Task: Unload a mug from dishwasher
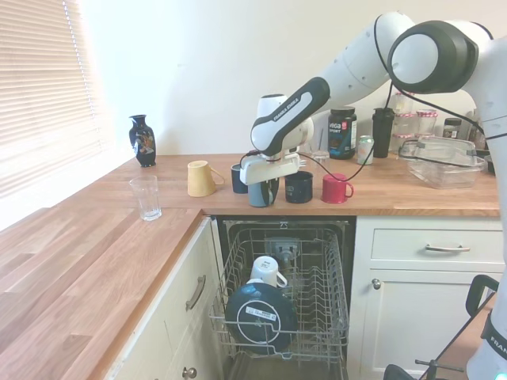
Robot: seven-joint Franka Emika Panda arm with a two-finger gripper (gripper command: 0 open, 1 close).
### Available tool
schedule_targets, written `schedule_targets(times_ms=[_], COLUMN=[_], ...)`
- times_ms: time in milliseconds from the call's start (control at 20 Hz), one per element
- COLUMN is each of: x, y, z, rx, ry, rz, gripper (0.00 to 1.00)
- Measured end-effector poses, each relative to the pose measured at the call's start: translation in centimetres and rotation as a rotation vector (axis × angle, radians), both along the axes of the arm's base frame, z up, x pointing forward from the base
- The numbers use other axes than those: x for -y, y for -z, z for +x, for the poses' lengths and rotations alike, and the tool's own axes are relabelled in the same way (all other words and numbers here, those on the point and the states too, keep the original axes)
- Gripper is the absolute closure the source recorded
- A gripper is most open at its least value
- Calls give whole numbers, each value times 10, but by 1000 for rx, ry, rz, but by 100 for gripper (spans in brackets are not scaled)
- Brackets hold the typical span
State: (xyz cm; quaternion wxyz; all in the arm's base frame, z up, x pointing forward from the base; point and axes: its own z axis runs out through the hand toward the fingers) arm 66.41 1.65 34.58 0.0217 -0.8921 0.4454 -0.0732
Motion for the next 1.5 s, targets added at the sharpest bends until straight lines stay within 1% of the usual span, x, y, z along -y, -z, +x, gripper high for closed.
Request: schedule_targets(times_ms=[300,850,1100,1250,1500], x=[1,4,7,10,8], y=[6,7,7,-6,-39], z=[5,8,6,-7,-49], rx=[-33,-34,-11,21,77], ry=[4,16,20,22,13], rz=[-3,-5,-6,-3,7], gripper=[0,0,0,0,0])
